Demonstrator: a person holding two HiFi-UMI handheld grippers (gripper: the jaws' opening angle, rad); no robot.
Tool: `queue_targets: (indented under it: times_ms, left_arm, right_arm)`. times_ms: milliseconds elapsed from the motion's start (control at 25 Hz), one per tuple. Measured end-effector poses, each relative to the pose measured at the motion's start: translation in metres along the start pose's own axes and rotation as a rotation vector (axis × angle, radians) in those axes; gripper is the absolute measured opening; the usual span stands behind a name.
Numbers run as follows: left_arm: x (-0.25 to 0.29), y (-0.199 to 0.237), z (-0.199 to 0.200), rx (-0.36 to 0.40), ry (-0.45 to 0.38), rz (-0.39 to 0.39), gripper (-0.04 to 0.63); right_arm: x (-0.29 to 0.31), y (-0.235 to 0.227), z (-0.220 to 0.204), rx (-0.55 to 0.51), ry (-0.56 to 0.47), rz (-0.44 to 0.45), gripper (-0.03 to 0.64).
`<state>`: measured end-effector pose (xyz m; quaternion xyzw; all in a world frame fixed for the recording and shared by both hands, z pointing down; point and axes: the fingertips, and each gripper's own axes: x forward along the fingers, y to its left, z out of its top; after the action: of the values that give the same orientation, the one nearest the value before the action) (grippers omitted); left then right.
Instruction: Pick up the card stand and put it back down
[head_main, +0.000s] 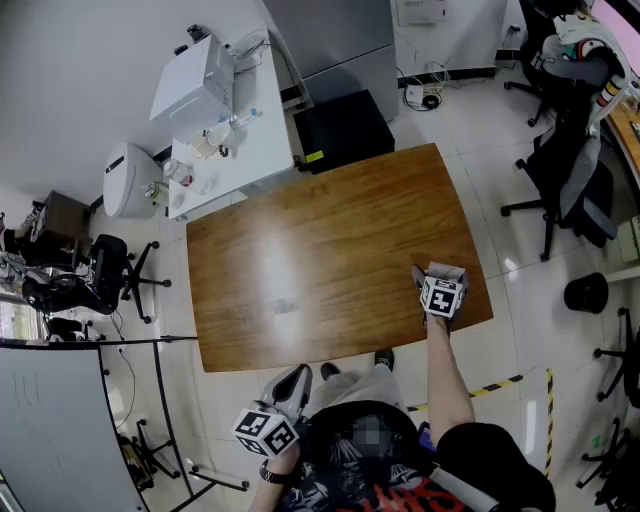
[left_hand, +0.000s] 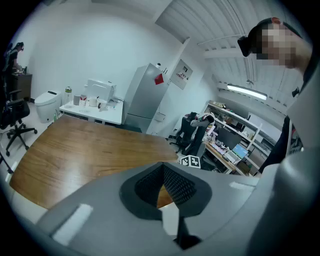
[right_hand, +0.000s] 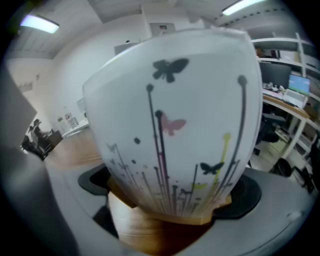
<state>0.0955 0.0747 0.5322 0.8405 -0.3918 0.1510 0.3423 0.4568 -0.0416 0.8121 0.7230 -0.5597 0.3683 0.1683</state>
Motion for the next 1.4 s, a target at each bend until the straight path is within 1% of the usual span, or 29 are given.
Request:
queue_targets:
  times_ms: [120,200,320,480,560,680,840,1000,1120,1240,1400]
  left_arm:
    - [0.008,-0.005,-0.005,-0.003,0.008,-0.009,-0.003]
    - [0.011,-0.008,-0.007,-0.002,0.011,-0.02,-0.003]
    - [0.013,-0.009,-0.008,0.004,0.01,-0.029,-0.003]
    - [0.012,0.001,-0.006,0.012,-0.003,-0.031,-0.003]
    - [0.011,0.005,-0.002,0.006,-0.025,-0.046,-0.002]
    - [0.007,0.016,0.007,0.01,-0.061,-0.068,-0.003]
    - [-0.008,0.033,0.025,0.009,-0.122,-0.098,-0.003]
    - [-0.031,0.054,0.05,0.03,-0.184,-0.126,-0.003]
    - [-0.05,0.077,0.063,0.039,-0.221,-0.123,-0.003]
    - [-0.064,0.099,0.064,0.024,-0.241,-0.115,-0.003]
    - [-0.076,0.114,0.06,-0.005,-0.25,-0.13,-0.003]
  right_arm:
    - [0.006,0.013,0.009,-0.151,0.003,0.062,0.58]
    - [0.002,0.017,0.008,-0.194,-0.012,0.078,0.58]
    - [-0.016,0.028,0.002,-0.212,-0.037,0.093,0.58]
    - [-0.062,0.065,-0.001,-0.22,-0.057,0.151,0.58]
    - [-0.093,0.088,0.0,-0.188,-0.06,0.192,0.58]
    - [-0.14,0.13,0.009,-0.148,-0.102,0.258,0.58]
    - [-0.196,0.182,0.032,-0.182,-0.166,0.32,0.58]
    - [-0.233,0.218,0.057,-0.22,-0.21,0.318,0.58]
    - [-0.25,0.243,0.071,-0.237,-0.238,0.298,0.58]
    - [-0.263,0.265,0.071,-0.257,-0.254,0.286,0.58]
    - [-0.275,0.289,0.066,-0.294,-0.253,0.284,0.58]
